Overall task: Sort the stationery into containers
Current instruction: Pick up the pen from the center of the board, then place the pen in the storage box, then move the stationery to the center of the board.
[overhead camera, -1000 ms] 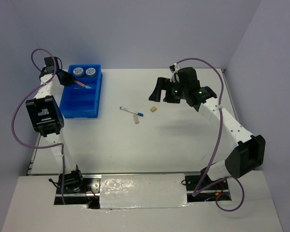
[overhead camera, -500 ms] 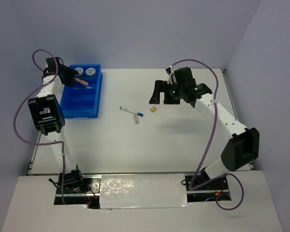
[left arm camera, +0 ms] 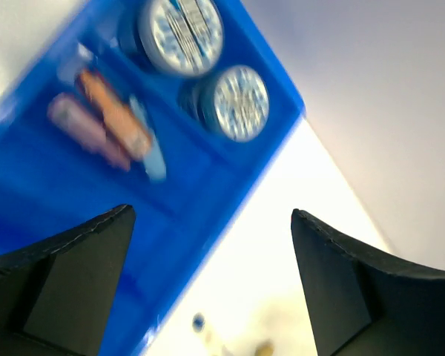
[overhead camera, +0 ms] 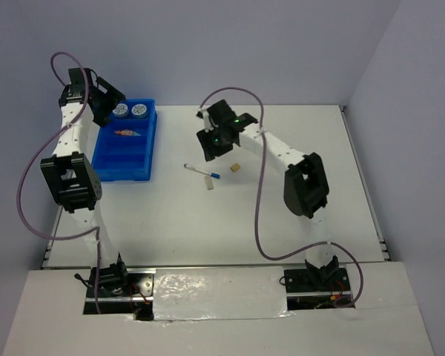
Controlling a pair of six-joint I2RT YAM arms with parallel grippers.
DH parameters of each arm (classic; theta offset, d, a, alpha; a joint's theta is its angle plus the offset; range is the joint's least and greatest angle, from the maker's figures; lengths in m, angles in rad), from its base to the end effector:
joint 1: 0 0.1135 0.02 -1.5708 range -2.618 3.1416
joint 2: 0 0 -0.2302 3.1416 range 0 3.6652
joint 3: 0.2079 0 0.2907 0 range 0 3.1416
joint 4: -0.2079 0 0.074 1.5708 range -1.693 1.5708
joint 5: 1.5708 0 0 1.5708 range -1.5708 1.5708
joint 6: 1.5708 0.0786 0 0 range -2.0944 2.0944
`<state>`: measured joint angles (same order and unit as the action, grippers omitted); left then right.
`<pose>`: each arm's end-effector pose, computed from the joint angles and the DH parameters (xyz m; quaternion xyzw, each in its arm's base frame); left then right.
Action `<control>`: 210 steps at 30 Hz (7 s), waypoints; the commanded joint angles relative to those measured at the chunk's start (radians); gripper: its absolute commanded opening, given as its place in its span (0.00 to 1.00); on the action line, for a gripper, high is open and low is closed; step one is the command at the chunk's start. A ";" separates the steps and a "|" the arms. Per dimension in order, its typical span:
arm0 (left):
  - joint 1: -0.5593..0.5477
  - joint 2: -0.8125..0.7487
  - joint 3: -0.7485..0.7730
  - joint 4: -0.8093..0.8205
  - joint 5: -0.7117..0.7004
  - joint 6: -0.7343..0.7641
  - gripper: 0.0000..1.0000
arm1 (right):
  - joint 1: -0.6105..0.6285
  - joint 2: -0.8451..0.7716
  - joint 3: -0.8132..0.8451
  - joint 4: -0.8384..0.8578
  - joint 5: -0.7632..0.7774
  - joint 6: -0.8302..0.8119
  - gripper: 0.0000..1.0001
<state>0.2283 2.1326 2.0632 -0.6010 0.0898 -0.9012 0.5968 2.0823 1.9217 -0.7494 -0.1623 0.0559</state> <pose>0.5372 0.1176 0.2538 -0.4649 0.7702 -0.1817 0.3970 0.4197 0.3005 0.2083 -0.2772 0.9015 0.1763 0.2817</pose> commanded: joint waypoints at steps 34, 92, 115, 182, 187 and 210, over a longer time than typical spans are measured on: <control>-0.216 -0.735 -0.647 -0.233 0.022 0.377 0.99 | 0.069 0.222 -0.092 0.123 0.132 -0.145 0.35; -0.363 -0.629 -0.831 0.820 0.620 -0.113 0.64 | 0.041 -0.170 -0.050 0.225 -0.598 0.375 0.15; -0.077 -0.386 -0.667 0.470 -0.084 -0.312 0.00 | -0.246 -0.567 -0.641 0.384 -0.396 0.582 1.00; -0.457 -0.686 -0.577 -0.108 -0.009 0.383 0.99 | -0.045 0.174 -0.067 0.024 0.316 0.027 0.80; -0.457 -0.709 -0.586 -0.143 0.007 0.403 0.99 | -0.048 0.150 -0.124 0.079 0.310 -0.007 0.79; -0.457 -0.724 -0.637 -0.094 0.163 0.409 0.99 | -0.112 0.072 -0.145 0.127 0.184 0.013 0.14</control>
<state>-0.2260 1.4345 1.4361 -0.7334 0.1932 -0.5217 0.4820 2.2272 1.7672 -0.6563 0.0822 0.0357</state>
